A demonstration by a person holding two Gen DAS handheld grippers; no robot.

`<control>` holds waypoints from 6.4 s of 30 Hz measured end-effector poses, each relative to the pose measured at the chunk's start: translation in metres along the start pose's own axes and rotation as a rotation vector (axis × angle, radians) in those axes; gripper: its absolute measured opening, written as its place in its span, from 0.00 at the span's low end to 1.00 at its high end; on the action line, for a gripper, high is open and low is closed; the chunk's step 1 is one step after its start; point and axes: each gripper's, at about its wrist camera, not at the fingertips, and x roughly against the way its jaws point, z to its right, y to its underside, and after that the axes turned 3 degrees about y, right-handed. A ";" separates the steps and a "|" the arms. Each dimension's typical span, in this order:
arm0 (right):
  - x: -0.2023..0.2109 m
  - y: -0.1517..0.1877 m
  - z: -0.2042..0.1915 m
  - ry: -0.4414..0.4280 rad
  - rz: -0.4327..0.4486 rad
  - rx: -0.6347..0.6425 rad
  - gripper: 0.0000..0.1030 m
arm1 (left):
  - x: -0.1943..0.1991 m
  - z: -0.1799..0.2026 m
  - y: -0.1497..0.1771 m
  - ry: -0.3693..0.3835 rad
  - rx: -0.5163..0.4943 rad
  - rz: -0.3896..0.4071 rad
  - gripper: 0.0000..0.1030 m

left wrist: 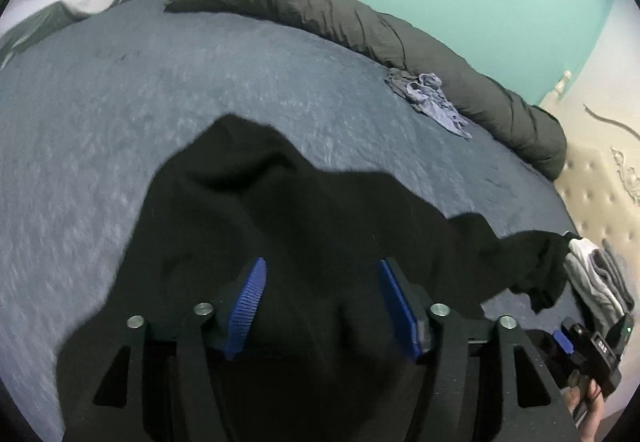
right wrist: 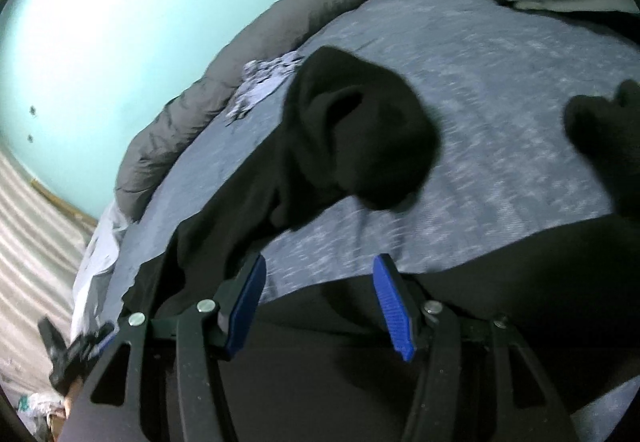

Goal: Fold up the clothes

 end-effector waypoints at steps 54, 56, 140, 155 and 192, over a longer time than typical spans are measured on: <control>0.036 -0.141 0.028 0.462 0.122 0.363 0.41 | -0.013 0.011 0.033 0.026 -0.043 0.000 0.72; 0.031 -0.142 0.027 0.471 0.092 0.383 0.41 | -0.014 0.011 0.032 0.027 -0.042 -0.001 0.72; 0.204 0.014 0.050 0.217 -0.021 0.298 0.58 | 0.203 -0.004 0.057 -0.059 -0.161 0.049 0.78; 0.207 0.008 0.036 0.189 -0.018 0.313 0.60 | 0.200 0.005 0.049 -0.080 -0.214 0.025 0.83; 0.098 0.022 0.086 0.245 -0.160 0.259 0.60 | 0.060 -0.087 0.089 -0.037 0.053 -0.210 0.49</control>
